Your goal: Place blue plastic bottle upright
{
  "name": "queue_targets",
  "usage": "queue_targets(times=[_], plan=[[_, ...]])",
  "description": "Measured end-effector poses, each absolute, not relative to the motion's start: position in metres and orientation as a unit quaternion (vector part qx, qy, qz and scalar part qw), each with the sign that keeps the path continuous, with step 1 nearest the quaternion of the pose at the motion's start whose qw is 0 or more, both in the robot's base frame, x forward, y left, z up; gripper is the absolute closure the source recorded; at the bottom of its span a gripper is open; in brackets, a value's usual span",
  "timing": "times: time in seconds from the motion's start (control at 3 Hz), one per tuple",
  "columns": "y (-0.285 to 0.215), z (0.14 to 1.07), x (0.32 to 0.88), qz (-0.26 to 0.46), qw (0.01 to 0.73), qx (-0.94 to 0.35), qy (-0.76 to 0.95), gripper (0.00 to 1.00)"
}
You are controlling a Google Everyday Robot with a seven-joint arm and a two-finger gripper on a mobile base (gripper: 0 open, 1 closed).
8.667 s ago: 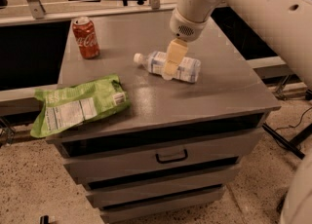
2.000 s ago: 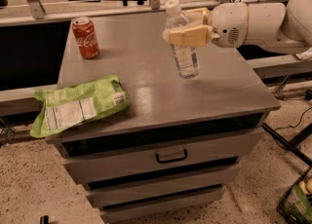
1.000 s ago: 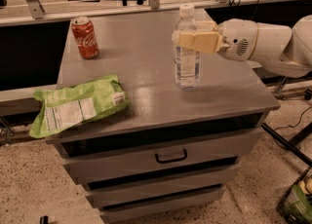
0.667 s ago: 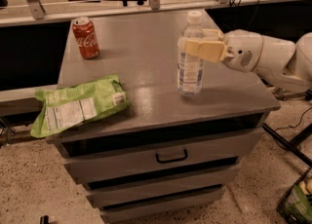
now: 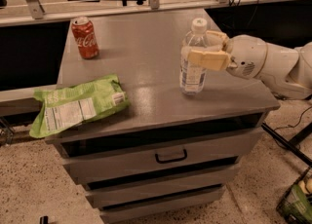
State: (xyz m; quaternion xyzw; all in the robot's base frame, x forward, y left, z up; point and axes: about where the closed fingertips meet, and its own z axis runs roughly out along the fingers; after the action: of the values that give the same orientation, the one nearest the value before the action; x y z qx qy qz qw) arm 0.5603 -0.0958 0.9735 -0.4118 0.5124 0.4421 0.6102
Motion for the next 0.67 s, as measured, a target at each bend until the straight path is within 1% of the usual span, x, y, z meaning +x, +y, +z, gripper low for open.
queue_targets(times=[0.33,0.67], plan=[[-0.095,0.969,0.560,0.427,0.597,-0.434,0.523,0.54],[-0.099,0.957,0.561,0.448,0.581,-0.402,0.548,0.30]])
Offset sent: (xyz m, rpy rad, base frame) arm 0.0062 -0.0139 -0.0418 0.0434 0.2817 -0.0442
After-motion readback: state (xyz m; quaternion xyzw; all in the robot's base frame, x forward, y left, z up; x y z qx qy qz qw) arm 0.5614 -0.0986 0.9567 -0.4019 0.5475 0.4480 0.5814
